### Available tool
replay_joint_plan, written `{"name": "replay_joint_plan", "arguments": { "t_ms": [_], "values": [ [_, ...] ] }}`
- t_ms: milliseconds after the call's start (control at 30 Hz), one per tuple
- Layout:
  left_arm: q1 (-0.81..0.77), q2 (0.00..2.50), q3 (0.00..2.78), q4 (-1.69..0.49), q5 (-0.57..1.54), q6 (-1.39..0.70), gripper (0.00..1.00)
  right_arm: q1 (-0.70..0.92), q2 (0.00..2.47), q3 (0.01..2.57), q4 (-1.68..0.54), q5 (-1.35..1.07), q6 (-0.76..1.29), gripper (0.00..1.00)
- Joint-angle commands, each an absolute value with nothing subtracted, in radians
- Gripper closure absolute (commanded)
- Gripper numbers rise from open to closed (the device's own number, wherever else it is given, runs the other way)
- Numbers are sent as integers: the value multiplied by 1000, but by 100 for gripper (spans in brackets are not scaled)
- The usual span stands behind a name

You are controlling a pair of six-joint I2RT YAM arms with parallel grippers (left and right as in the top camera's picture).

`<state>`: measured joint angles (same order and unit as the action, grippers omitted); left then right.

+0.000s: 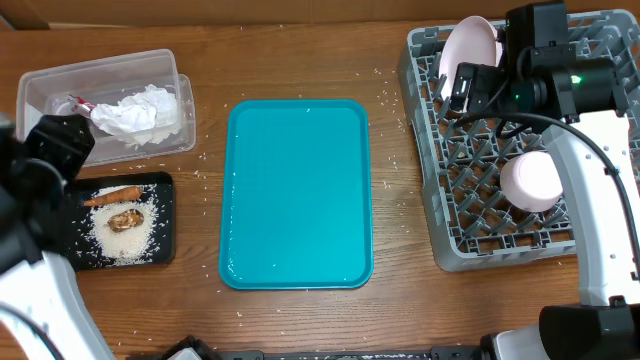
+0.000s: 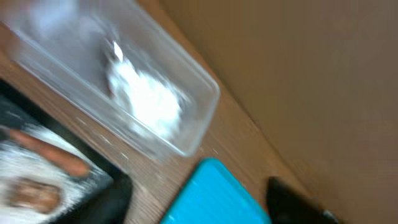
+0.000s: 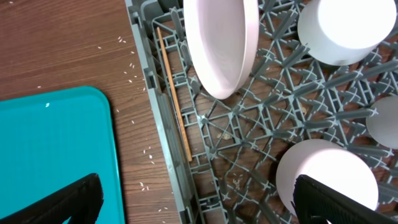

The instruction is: Sort waste into correct bins and load items into the dishwasher

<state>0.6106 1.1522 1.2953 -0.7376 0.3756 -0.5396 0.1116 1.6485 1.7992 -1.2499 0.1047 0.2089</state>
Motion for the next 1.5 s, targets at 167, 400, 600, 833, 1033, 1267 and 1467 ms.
{"name": "replay_joint_plan", "arguments": {
  "t_ms": [167, 400, 600, 833, 1033, 1267, 1467],
  "values": [
    [615, 1009, 1314, -741, 173, -493, 0, 110, 1646, 1800, -1231, 111, 210, 0],
    [615, 1057, 1314, -778, 177, -494, 0, 110, 1636, 1802, -1334, -109, 211, 0],
    [615, 1117, 1314, -808, 176, -494, 0, 114, 1576, 1802, -1366, -181, 260, 0],
    [615, 1214, 1314, -808, 176, -494, 0, 114, 1318, 1802, -1370, -16, 259, 0],
    [615, 1309, 1314, -808, 176, -494, 0, 114, 1095, 1801, -1470, 91, 259, 0],
    [615, 1434, 1314, -808, 176, -494, 0, 114, 897, 1801, -1645, 146, 259, 0],
    [615, 1544, 1314, -808, 176, -494, 0, 114, 805, 1801, -1694, 214, 260, 0]
  ]
}}
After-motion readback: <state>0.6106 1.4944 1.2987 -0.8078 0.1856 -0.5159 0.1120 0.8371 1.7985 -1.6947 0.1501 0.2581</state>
